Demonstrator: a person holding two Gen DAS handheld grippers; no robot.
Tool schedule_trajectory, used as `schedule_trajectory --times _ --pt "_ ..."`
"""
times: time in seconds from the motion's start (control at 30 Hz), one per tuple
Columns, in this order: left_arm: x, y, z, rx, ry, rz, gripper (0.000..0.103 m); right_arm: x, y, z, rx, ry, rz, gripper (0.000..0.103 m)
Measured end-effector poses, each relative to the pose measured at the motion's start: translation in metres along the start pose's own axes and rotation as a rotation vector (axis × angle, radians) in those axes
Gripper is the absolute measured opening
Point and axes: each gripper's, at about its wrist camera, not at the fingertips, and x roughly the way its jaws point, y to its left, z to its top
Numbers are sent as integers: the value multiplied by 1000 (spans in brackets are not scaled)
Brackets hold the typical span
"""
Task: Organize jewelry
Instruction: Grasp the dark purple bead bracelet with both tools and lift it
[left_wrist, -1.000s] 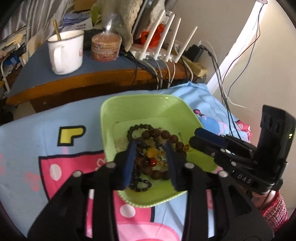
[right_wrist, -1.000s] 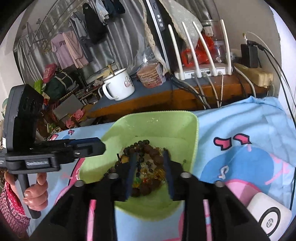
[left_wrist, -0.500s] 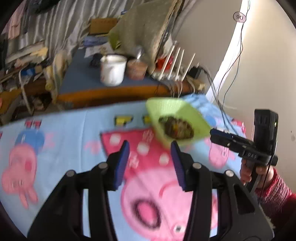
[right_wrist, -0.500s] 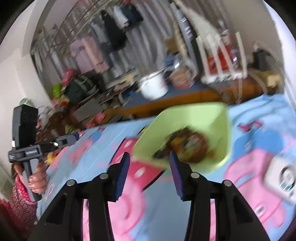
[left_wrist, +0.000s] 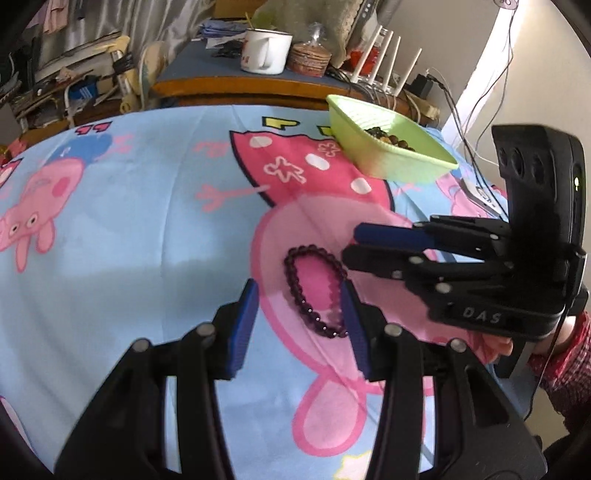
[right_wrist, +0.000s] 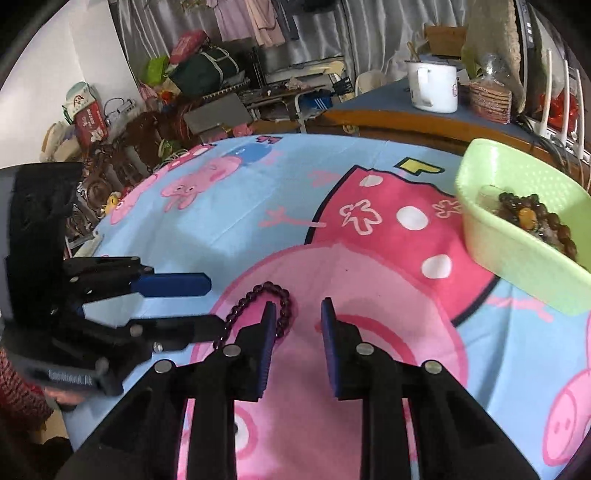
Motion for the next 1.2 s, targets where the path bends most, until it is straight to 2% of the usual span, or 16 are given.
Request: schedule_trajectory --times 0.07,0.17,0.23,0.33,0.5,0.63,0.93,1.2 --pt "4 -4 -1 20 6 49 44 5 1 0 -8 16 -8 0" --pt "10 -9 -5 49 13 120 33 12 7 1 -32 39 -33 0" --pt "10 -10 -6 57 8 132 20 16 13 2 -66 49 -64 0" --pt "11 -12 -8 54 -1 155 8 19 22 2 -120 63 -97 0" --pt "9 -16 -10 47 -10 181 7 15 24 -5 -137 72 -123 0" --pt "9 -25 -12 48 -10 172 7 -1 17 -18 -100 52 -136 0" --pt "18 -76 -17 147 -10 145 7 -49 -6 -55 -9 1 -180 0" --pt "25 -108 -14 201 -7 132 7 -72 -19 -70 36 -42 -199 0"
